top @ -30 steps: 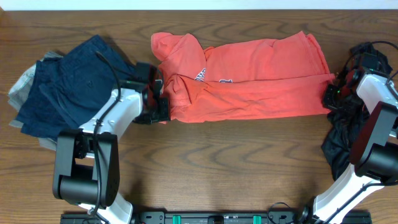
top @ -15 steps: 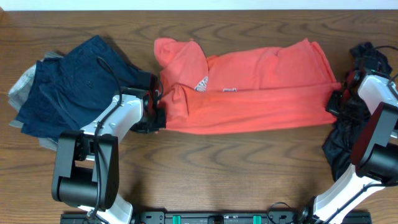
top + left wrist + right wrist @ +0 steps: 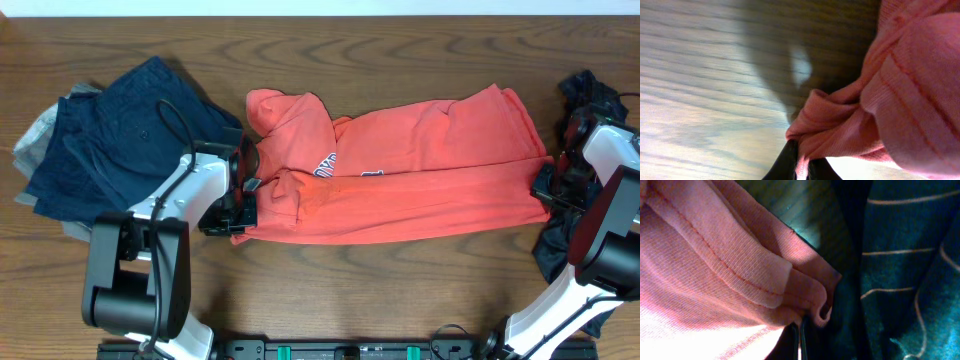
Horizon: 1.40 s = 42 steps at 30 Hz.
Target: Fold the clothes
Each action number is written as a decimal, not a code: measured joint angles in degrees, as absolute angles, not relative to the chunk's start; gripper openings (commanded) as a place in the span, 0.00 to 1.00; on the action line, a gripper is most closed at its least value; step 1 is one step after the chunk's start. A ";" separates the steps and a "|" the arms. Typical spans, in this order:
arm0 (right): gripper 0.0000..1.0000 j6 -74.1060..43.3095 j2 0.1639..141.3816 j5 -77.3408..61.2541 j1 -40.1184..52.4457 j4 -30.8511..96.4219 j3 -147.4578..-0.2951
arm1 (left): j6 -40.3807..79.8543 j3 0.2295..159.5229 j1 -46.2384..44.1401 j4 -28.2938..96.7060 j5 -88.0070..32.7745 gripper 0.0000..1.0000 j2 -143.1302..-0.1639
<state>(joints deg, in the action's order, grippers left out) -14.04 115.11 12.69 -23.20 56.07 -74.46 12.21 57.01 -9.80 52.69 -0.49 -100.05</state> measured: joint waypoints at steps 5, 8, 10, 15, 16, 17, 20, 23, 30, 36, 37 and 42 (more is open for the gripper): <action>0.01 -14.24 114.85 13.58 -23.20 56.82 -74.06 | 12.21 57.01 -9.69 52.69 2.55 0.17 -96.60; 0.04 -14.46 114.21 14.39 -23.40 57.04 -73.63 | 12.25 57.01 -9.28 52.71 4.01 0.23 -94.15; 0.07 -14.50 113.75 14.79 -23.68 57.01 -73.54 | 12.32 57.01 -8.97 52.73 4.73 0.29 -92.27; 0.17 -14.09 111.85 12.69 -24.60 56.14 -73.49 | 13.37 57.01 -8.67 52.38 1.80 0.43 -86.70; 0.18 -13.61 111.20 11.11 -24.62 55.96 -73.58 | 13.45 57.01 -8.69 51.86 -0.12 0.45 -85.47; 0.19 -13.15 110.37 9.39 -24.62 55.94 -73.78 | 13.56 56.99 -8.84 50.96 -2.37 0.46 -84.49; 0.26 -12.45 107.46 5.80 -24.27 55.86 -74.63 | 13.65 56.99 -9.74 48.16 -7.40 0.49 -83.07; 0.36 -11.86 102.76 3.01 -23.49 55.70 -75.53 | 13.74 56.99 -11.90 46.78 -10.94 0.51 -83.42; 0.39 -11.46 93.65 -0.71 -22.90 56.23 -76.23 | 18.48 56.97 -17.61 46.39 -14.28 0.52 -88.36; 0.39 -11.46 93.36 -1.54 -22.90 56.99 -76.25 | 23.11 56.90 -22.13 43.75 -16.75 0.52 -94.30; 0.39 -11.46 93.36 -1.58 -22.90 57.10 -76.25 | 23.64 56.88 -22.92 42.96 -17.02 0.52 -94.98; 0.38 -11.46 93.36 -1.63 -22.90 57.25 -76.25 | 25.12 56.80 -25.02 36.49 -18.00 0.09 -97.32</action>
<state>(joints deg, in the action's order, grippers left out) -11.46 93.36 -1.63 -22.90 57.25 -76.25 25.12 56.80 -25.02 36.49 -18.00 -97.32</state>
